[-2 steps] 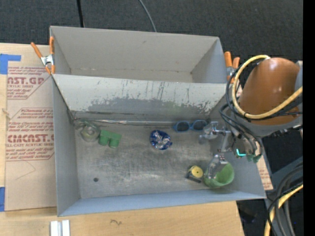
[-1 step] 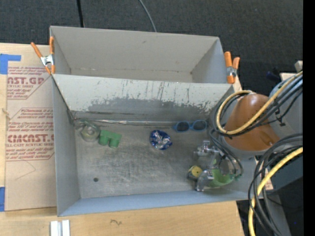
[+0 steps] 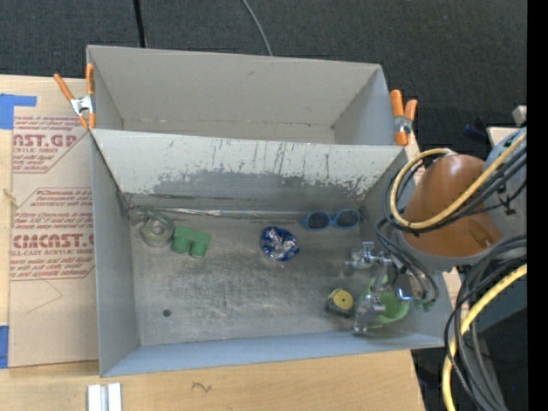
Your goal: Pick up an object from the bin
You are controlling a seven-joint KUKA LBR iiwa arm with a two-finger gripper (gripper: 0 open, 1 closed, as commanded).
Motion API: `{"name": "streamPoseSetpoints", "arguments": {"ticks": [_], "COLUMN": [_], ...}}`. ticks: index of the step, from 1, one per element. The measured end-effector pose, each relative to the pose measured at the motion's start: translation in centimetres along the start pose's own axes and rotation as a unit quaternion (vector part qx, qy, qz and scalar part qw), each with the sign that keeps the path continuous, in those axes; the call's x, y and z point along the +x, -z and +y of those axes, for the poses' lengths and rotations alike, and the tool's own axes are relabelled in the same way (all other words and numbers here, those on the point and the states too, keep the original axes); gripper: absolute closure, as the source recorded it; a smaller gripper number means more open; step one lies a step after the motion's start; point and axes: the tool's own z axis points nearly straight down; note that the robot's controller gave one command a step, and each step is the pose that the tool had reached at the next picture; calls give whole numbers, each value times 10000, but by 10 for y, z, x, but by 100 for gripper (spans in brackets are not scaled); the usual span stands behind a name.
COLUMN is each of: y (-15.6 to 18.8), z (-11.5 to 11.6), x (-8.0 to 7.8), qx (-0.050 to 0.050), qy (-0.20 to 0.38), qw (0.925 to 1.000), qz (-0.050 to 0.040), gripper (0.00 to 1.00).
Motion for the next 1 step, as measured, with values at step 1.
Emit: {"name": "streamPoseSetpoints", "arguments": {"ticks": [1], "y": [6], "z": [16], "x": [1], "qx": [-7], "qy": [-44], "qw": [10000], "qz": [8], "gripper": [0]}}
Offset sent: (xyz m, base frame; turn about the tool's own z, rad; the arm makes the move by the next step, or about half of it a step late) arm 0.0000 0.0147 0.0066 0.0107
